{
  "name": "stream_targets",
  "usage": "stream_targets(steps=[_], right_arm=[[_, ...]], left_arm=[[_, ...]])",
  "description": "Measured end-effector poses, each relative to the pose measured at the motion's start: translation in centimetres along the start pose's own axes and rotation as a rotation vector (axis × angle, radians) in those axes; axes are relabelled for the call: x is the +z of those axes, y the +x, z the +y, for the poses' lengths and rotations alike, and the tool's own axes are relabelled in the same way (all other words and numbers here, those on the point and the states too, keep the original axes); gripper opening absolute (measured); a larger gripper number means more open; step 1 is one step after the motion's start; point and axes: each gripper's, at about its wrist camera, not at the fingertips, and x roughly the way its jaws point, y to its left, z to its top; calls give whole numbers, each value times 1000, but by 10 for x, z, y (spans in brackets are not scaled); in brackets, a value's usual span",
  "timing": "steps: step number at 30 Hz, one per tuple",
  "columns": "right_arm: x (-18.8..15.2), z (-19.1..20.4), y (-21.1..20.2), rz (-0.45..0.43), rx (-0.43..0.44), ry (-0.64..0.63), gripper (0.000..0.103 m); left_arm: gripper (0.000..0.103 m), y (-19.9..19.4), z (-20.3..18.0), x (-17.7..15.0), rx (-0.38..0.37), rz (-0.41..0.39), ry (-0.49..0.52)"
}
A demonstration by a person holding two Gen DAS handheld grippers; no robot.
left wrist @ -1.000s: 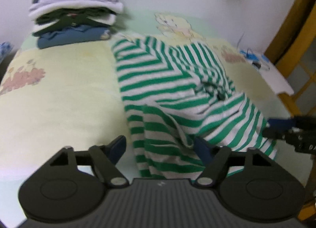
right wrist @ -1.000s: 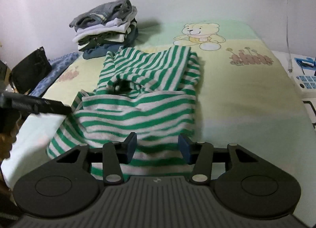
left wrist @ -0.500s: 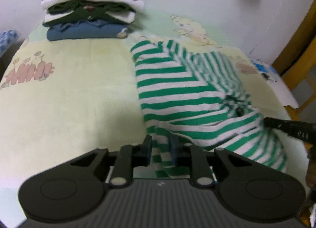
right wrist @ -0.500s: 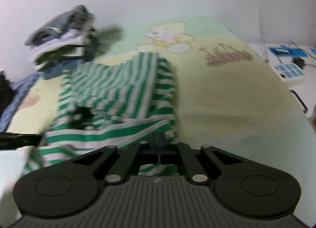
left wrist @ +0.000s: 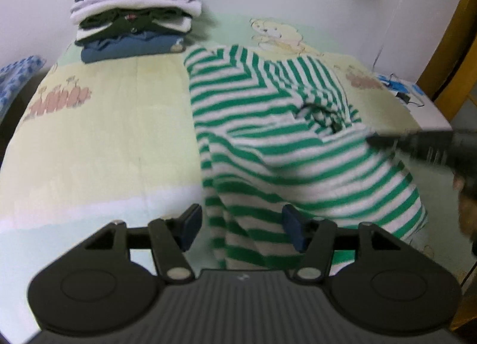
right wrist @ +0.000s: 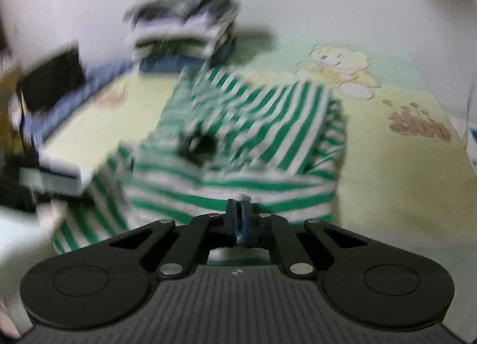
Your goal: Fold clothes
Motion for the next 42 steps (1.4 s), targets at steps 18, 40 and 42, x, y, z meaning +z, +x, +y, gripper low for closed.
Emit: stream_targets(steps=[18, 40, 42], right_arm=[[-7, -58, 8, 50, 82, 89, 39], [-1, -20, -4, -44, -9, 19, 39], [-2, -10, 7, 2, -11, -35, 39]], left_arm=[[44, 27, -21, 8, 163, -5, -76], [31, 11, 6, 18, 118, -40, 13], [40, 8, 11, 24, 101, -57, 11]])
